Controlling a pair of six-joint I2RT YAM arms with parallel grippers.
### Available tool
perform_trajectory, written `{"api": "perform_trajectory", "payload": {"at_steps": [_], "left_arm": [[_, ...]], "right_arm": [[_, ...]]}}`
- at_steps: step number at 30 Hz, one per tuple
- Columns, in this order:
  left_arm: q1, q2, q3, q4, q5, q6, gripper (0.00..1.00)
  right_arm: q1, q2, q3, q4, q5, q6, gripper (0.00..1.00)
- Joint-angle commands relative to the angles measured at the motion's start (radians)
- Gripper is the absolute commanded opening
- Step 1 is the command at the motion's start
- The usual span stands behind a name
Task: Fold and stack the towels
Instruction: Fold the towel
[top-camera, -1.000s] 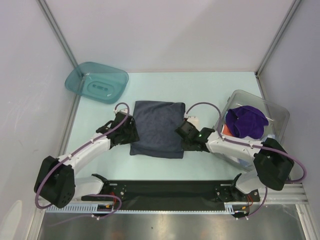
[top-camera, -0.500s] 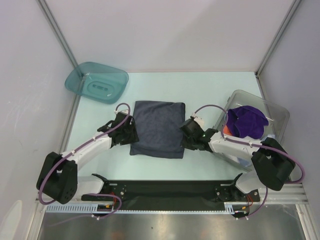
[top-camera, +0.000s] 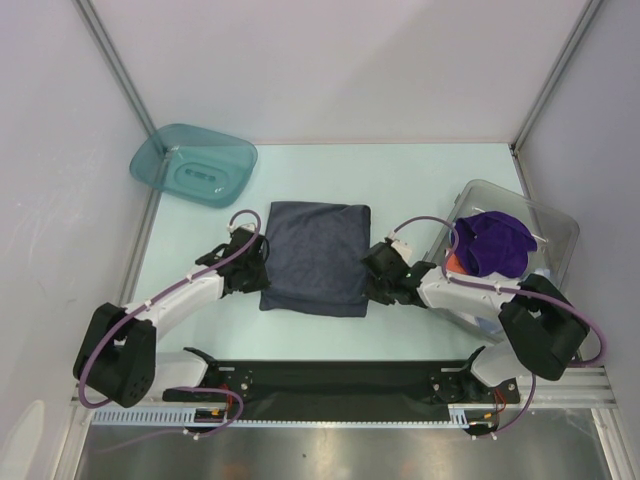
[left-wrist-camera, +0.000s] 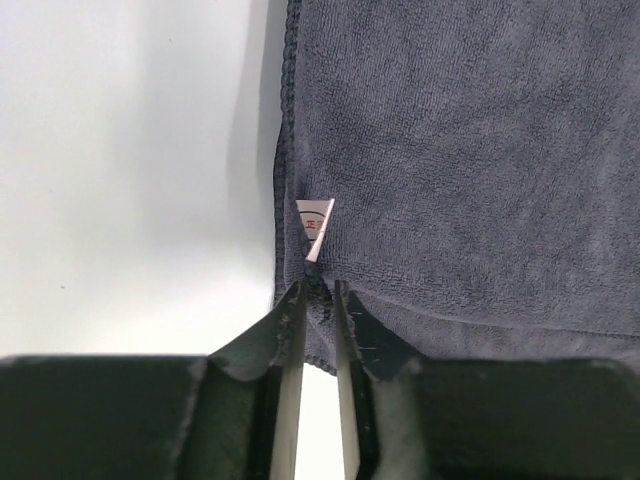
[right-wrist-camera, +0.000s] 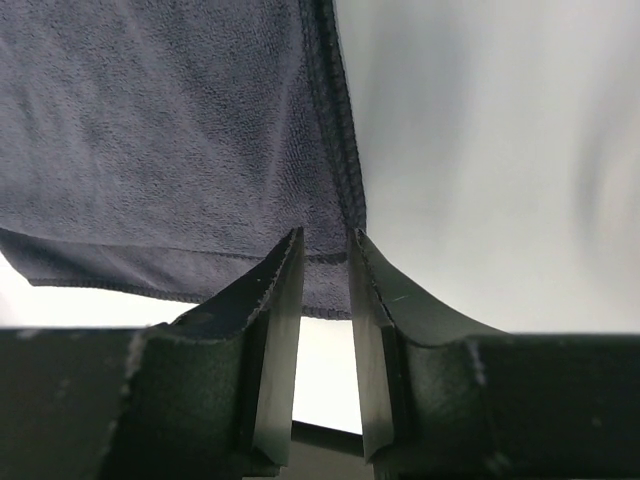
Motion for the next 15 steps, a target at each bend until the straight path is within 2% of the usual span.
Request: {"api": "perform_trajectory", "payload": {"at_steps": [1,6,10,13,15], "left_arm": [[0.008,-0.007,0.005,0.002,-0.020,-0.011,0.21],[0.008,-0.007,0.003,-0.002,-0.025,-0.017,0.13],[0.008,-0.012,0.000,-0.004,-0.031,-0.018,0.00],[0.008,-0.010,-0.006,0.001,-0.031,-0.020,0.00],[0.006,-0.007,-0.004,-0.004,-0.033,-0.020,0.00]], "right_arm": [[-0.006,0.012,-0.007,0.041,0.010,0.029,0.29],[-0.004,0.032,-0.006,0.044,0.002,0.045,0.29],[-0.001,0.042,-0.017,0.041,0.004,0.060,0.27],[-0.003,0.038,-0.024,0.047,0.010,0.063,0.25],[-0.003,0.032,-0.027,0.045,0.015,0.062,0.19]]}}
